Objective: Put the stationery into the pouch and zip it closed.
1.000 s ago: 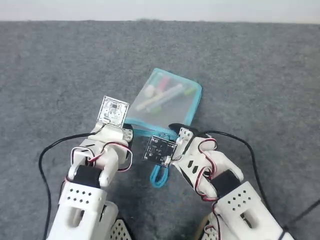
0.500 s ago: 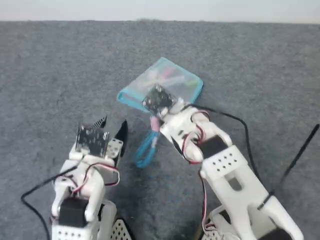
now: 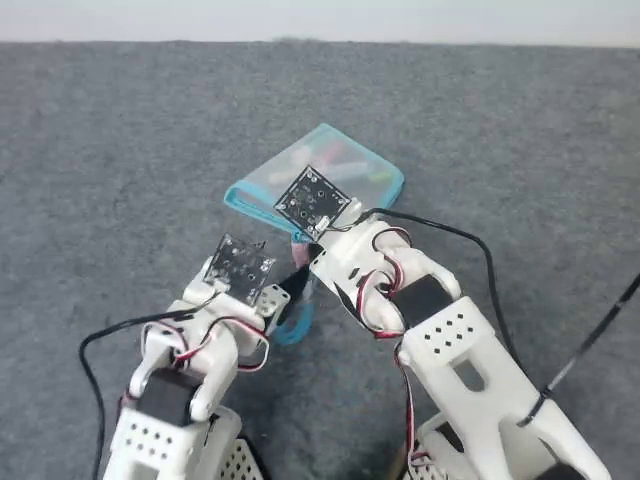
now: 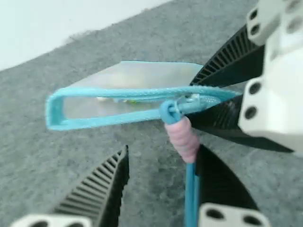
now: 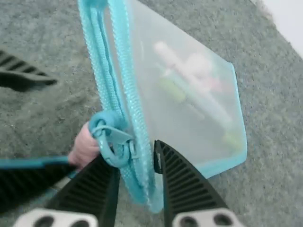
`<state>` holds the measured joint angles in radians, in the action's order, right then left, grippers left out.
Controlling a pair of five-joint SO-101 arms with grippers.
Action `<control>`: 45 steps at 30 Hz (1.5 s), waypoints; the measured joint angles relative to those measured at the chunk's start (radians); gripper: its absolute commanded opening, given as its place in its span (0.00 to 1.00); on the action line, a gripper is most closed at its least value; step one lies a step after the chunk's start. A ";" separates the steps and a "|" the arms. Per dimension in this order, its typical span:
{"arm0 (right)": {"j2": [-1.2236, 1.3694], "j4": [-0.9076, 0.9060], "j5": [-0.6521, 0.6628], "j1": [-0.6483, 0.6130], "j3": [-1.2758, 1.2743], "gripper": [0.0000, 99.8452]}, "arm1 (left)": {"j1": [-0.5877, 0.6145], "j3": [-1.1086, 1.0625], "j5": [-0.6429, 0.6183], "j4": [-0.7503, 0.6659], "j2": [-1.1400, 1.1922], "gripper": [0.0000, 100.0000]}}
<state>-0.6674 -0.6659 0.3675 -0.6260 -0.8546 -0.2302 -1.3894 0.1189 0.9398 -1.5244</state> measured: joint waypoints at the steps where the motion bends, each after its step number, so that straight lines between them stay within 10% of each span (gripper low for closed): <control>1: -0.002 0.000 0.000 0.000 -0.006 0.01 | 0.000 0.000 0.000 -0.011 0.026 0.25; 9: -0.051 0.000 0.000 -0.040 -0.100 0.01 | 0.000 0.000 0.000 -0.064 0.140 0.24; 14: -0.092 0.003 0.000 -0.041 -0.141 0.01 | 0.000 -0.002 0.000 -0.068 0.150 0.00; 45: -0.133 0.061 0.066 0.041 -0.216 0.01 | 0.235 -0.064 0.011 -0.069 -0.037 0.01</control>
<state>-0.8009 -0.6045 0.4335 -0.5846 -1.0710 0.0046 -1.4538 0.1297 0.8707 -1.5612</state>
